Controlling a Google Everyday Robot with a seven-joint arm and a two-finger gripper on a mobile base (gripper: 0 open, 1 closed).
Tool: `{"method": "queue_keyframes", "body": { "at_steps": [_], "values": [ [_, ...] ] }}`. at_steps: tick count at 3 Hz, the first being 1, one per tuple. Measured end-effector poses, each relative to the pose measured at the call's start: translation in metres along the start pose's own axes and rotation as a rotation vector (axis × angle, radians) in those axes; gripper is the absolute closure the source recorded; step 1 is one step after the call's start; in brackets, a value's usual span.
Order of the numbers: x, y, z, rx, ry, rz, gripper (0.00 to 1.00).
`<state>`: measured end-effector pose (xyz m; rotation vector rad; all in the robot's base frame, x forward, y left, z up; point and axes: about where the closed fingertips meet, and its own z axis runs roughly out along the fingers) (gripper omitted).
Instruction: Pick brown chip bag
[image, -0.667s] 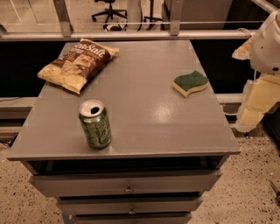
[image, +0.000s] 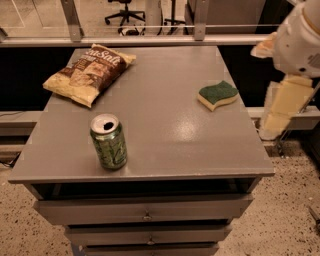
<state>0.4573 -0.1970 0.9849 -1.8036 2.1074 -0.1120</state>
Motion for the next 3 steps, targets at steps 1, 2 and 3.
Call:
{"method": "queue_keyframes", "body": {
  "at_steps": [1, 2, 3],
  "values": [
    [-0.051, -0.048, 0.009, 0.083, -0.099, -0.183, 0.00],
    [-0.095, -0.096, 0.014, 0.190, -0.196, -0.343, 0.00],
    [-0.104, -0.105, 0.013, 0.219, -0.213, -0.391, 0.00]
  ]
}}
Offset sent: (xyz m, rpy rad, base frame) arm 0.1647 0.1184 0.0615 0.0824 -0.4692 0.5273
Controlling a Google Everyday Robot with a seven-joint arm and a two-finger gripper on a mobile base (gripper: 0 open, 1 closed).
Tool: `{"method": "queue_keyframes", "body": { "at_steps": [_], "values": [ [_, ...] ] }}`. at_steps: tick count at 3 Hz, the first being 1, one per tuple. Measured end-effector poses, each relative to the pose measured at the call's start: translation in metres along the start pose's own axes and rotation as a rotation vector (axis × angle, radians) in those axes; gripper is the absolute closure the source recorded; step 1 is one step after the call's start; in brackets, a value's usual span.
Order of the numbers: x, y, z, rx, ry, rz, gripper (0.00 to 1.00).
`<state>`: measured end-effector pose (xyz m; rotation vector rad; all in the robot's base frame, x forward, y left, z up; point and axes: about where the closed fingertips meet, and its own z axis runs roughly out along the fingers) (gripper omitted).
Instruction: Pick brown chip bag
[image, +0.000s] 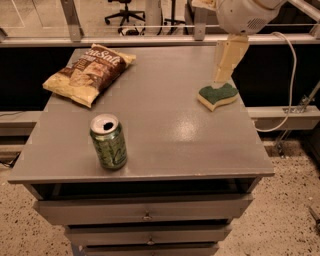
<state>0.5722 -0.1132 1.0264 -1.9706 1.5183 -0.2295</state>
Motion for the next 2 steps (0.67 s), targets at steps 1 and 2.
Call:
{"method": "queue_keyframes", "body": {
  "at_steps": [1, 2],
  "values": [
    [-0.002, -0.001, 0.002, 0.000, 0.002, -0.010, 0.00],
    [-0.030, -0.007, 0.055, 0.007, -0.051, -0.102, 0.00]
  ]
}}
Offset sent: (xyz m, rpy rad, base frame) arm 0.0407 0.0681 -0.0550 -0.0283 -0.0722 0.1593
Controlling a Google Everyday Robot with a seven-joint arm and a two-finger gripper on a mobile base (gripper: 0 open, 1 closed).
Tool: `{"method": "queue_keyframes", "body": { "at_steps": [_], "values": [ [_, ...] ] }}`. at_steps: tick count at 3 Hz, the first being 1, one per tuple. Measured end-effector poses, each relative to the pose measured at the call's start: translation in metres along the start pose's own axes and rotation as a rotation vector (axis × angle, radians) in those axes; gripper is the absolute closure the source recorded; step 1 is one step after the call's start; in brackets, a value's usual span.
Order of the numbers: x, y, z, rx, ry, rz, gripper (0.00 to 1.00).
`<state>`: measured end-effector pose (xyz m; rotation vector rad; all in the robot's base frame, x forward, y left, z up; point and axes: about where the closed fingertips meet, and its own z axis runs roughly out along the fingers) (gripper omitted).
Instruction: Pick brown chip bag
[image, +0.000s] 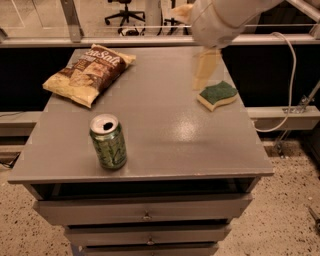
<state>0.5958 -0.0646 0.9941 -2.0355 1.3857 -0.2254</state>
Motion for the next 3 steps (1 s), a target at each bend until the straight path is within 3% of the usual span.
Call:
{"method": "queue_keyframes", "body": {
  "at_steps": [1, 2, 3],
  "values": [
    [-0.045, -0.014, 0.072, -0.014, -0.131, -0.059, 0.00],
    [-0.076, -0.027, 0.108, -0.007, -0.219, -0.048, 0.00],
    [-0.105, -0.040, 0.147, -0.015, -0.322, 0.022, 0.00]
  ]
}}
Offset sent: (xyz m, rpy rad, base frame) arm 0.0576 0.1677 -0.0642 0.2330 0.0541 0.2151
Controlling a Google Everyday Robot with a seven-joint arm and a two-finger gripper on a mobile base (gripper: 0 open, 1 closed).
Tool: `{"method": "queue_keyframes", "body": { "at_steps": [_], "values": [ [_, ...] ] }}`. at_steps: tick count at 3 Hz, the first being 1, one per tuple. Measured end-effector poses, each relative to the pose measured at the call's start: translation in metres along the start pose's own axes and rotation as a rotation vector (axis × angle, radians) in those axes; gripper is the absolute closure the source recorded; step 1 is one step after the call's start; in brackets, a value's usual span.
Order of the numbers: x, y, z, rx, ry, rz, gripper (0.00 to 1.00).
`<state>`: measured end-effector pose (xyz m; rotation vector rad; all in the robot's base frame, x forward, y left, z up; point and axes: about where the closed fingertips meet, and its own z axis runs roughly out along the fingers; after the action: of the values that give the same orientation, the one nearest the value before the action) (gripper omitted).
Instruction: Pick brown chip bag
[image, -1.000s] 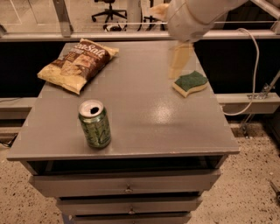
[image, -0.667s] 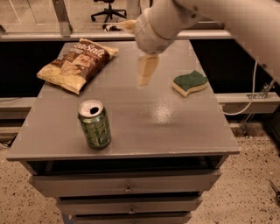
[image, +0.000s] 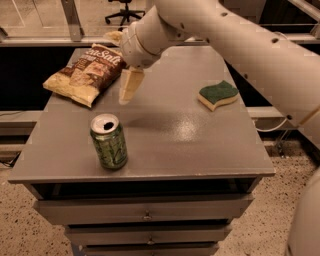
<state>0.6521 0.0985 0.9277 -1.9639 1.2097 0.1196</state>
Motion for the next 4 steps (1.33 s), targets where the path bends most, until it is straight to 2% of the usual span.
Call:
{"method": "queue_keyframes", "body": {
  "at_steps": [1, 2, 3, 4],
  "values": [
    [-0.011, -0.011, 0.035, 0.004, -0.085, 0.087, 0.00],
    [-0.014, -0.017, 0.068, 0.005, -0.148, 0.210, 0.00],
    [-0.008, -0.023, 0.097, 0.009, -0.163, 0.317, 0.00],
    [0.006, -0.031, 0.122, 0.022, -0.136, 0.426, 0.02]
  ]
}}
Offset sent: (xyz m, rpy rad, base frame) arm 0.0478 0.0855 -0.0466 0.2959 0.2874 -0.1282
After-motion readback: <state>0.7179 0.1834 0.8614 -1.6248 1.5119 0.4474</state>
